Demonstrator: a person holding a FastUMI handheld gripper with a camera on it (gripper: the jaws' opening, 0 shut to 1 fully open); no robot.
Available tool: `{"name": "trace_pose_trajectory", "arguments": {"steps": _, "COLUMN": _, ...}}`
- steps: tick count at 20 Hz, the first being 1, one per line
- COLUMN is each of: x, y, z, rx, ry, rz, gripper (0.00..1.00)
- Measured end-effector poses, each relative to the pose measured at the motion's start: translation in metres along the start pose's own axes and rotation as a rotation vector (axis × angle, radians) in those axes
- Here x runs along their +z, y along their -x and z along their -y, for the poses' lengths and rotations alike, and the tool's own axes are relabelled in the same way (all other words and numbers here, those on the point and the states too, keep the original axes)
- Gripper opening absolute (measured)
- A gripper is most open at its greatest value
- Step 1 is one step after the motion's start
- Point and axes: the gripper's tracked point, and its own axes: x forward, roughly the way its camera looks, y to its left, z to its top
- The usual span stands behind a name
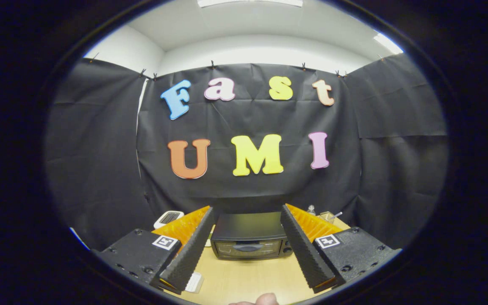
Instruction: Open the toaster oven, put the food inside, and close the toaster oven door.
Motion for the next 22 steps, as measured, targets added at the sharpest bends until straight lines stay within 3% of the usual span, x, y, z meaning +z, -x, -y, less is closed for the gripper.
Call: {"name": "trace_pose_trajectory", "arguments": {"steps": 22, "x": -0.014, "y": 0.012, "z": -0.002, "rx": 0.018, "ry": 0.012, "rz": -0.03, "gripper": 1.0}}
